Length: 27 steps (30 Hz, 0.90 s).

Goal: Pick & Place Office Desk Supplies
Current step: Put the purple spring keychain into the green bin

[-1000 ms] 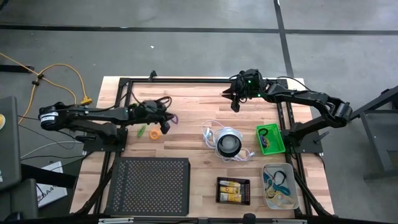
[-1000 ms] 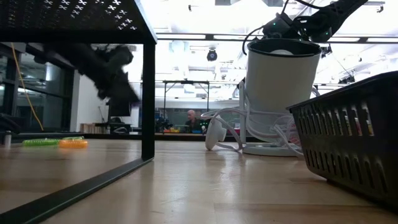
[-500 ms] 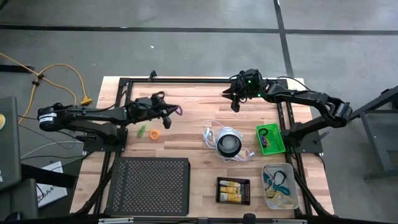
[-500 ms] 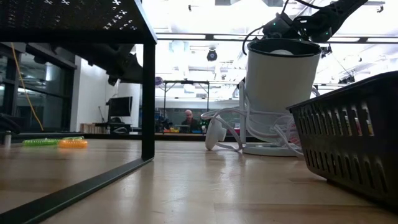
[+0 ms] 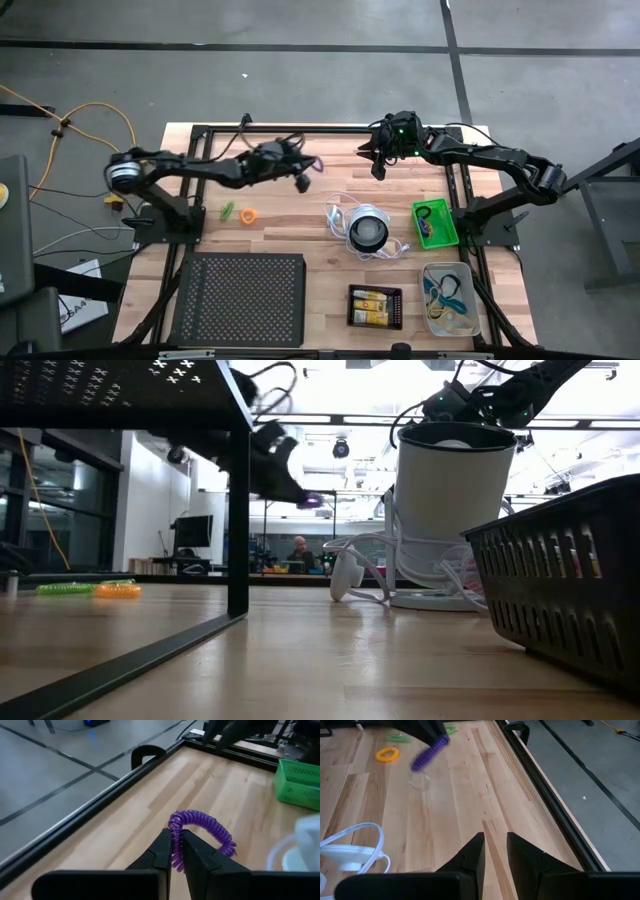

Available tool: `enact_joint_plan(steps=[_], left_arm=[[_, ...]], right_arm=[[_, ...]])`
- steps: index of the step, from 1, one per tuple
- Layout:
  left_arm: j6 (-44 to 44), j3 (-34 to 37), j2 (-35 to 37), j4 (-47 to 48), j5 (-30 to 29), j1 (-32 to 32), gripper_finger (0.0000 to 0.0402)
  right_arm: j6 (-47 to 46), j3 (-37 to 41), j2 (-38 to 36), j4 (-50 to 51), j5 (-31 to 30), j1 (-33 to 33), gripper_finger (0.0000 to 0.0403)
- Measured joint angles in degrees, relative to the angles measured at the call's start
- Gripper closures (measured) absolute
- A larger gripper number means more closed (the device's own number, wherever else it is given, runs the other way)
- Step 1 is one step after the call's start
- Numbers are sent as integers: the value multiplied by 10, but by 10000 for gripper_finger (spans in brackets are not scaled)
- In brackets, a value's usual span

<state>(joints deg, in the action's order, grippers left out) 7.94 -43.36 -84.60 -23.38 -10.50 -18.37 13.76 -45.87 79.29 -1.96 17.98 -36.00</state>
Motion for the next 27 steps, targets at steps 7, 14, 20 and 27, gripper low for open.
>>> enact_joint_plan(steps=[7, 14, 20, 27], left_arm=[[-30, -85, -90, -29, 10, -7, 377], [-47, -118, -134, -61, 11, -7, 377], [-66, -118, -136, -69, 5, -6, 377], [-66, -117, -136, -97, -8, -6, 377]], right_arm=[[0, 0, 0, 0, 0, 0, 333], [0, 0, 0, 0, 0, 0, 333], [0, 0, 0, 0, 0, 0, 333], [0, 0, 0, 0, 0, 0, 333]])
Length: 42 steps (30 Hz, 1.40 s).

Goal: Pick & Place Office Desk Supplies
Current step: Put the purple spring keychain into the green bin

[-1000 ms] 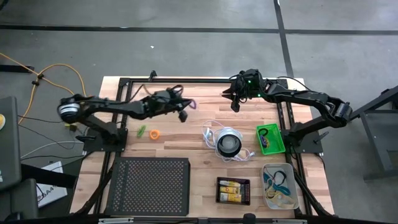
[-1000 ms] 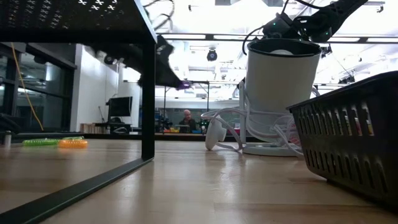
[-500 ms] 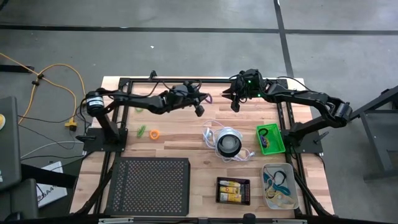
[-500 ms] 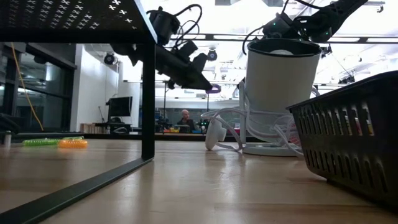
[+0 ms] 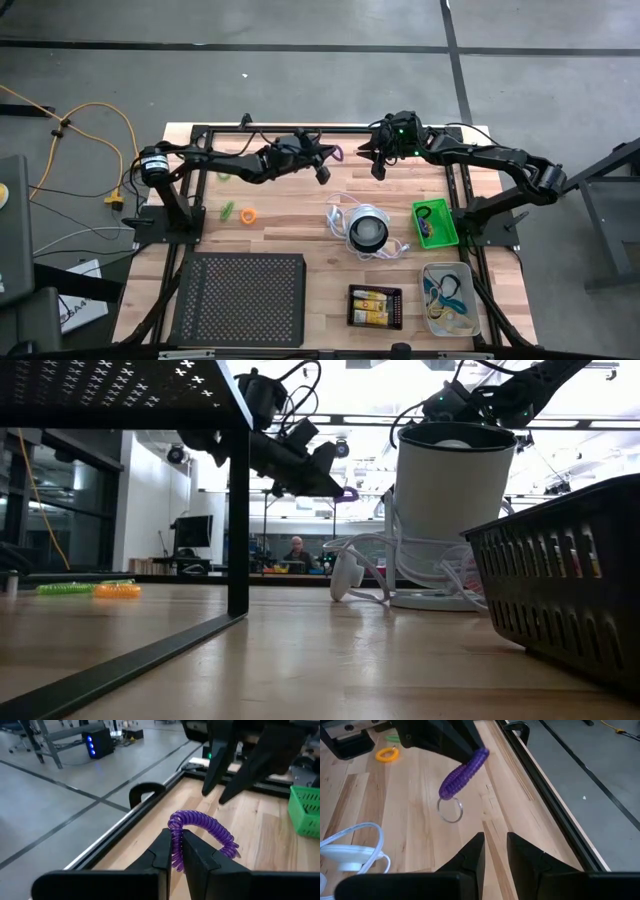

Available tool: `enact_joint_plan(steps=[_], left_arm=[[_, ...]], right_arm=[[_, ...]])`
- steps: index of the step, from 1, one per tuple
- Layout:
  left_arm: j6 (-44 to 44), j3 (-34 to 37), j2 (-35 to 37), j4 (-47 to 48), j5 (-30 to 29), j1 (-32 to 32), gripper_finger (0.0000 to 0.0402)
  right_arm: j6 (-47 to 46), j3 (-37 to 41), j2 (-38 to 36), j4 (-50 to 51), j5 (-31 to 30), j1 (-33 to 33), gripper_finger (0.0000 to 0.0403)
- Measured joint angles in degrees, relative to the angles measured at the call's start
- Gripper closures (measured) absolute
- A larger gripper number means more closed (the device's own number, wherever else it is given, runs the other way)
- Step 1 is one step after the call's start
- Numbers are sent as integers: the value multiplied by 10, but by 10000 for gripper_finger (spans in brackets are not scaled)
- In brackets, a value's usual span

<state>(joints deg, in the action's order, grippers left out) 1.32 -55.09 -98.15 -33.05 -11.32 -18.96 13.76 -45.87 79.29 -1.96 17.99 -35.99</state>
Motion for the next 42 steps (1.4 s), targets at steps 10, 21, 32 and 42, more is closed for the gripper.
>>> enact_joint_plan(steps=[10, 21, 32, 42], left_arm=[[-9, 0, 0, -19, 0, 0, 377], [-31, 0, 0, -44, -1, 0, 377], [-59, 1, 0, -49, -1, 0, 377], [-59, 1, 0, -67, -1, 0, 377]], right_arm=[[0, 0, 0, 0, 0, 0, 333], [-70, 0, 0, 0, 2, 0, 333], [-141, 0, 0, 0, 21, 1, 333], [-167, 0, 0, -23, 32, 23, 333]])
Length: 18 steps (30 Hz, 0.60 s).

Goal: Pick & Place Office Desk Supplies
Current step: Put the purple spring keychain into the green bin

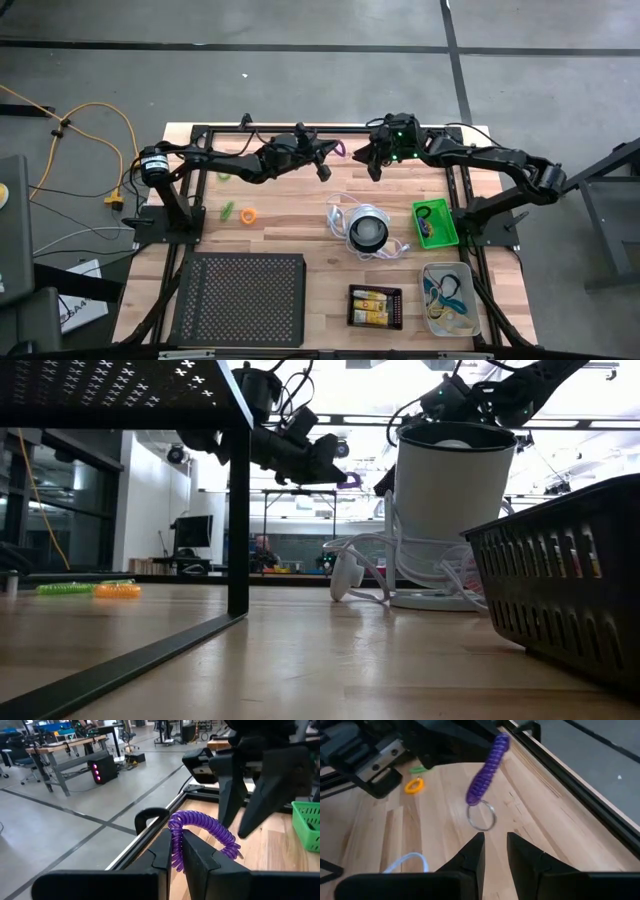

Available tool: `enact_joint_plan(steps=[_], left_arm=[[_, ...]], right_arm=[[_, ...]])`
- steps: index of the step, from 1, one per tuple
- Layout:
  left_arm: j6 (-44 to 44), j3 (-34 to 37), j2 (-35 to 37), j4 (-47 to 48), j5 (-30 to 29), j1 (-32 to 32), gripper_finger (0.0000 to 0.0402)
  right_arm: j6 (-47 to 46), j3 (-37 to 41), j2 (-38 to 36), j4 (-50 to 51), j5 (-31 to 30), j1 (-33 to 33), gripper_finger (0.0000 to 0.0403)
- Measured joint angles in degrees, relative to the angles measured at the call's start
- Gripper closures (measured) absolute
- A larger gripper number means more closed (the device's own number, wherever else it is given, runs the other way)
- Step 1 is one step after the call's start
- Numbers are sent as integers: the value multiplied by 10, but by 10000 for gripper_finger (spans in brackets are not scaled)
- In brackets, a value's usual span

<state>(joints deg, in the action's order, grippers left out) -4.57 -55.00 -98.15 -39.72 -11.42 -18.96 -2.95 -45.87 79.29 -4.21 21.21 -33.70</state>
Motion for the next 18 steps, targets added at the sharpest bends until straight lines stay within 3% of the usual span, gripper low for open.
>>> enact_joint_plan(steps=[11, 18], left_arm=[[-1, 0, 0, -12, 0, 0, 377], [-1, 0, 0, -11, 0, 0, 377]], right_arm=[[1, 0, 0, -37, -8, 29, 333], [2, 0, 0, -38, -95, 46, 333]])
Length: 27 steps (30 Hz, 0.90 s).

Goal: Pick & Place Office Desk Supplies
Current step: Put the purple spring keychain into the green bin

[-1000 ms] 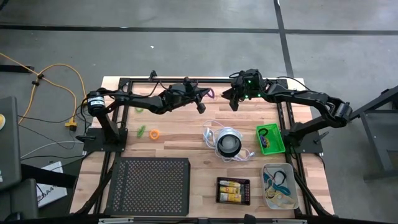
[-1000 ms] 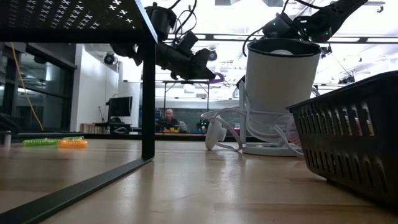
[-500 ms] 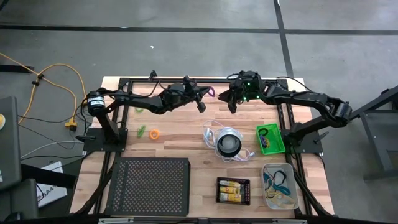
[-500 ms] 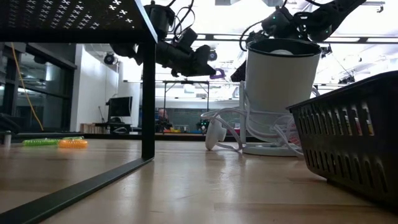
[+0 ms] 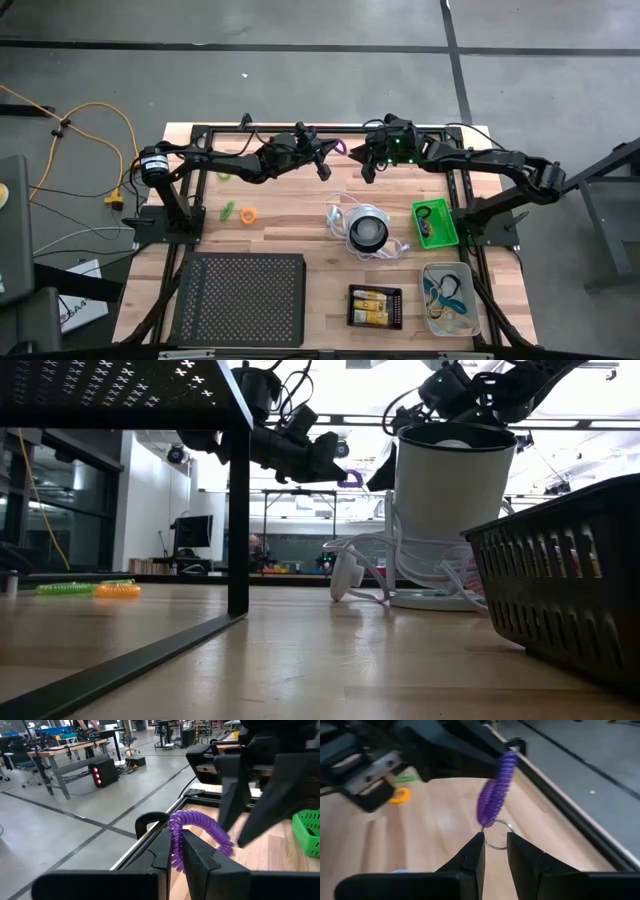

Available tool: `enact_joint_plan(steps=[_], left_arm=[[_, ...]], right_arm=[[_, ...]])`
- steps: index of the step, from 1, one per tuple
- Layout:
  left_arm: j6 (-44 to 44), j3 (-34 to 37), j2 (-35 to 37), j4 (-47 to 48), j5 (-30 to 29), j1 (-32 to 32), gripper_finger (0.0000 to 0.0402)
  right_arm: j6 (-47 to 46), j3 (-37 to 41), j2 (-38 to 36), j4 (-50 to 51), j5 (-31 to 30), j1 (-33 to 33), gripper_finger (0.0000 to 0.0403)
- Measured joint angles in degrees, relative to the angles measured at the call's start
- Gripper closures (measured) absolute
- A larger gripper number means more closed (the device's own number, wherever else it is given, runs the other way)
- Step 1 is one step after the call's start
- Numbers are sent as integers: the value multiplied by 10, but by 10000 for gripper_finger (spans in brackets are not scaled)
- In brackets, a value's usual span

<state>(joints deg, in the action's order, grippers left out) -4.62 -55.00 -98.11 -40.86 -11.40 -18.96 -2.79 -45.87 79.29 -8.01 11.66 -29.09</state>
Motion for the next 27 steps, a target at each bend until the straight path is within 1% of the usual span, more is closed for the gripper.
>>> enact_joint_plan(steps=[3, 6, 18, 27], left_arm=[[0, 0, 0, 0, 0, 0, 377], [0, 0, 0, 0, 0, 0, 377], [0, 0, 0, 0, 0, 0, 377], [1, 0, 0, -22, 0, 0, 377]], right_arm=[[0, 0, 0, 0, -29, 3, 333], [0, 0, 0, 0, -43, 2, 333], [0, 0, 0, 0, -41, 2, 333], [0, 0, 0, -15, -40, 2, 333]])
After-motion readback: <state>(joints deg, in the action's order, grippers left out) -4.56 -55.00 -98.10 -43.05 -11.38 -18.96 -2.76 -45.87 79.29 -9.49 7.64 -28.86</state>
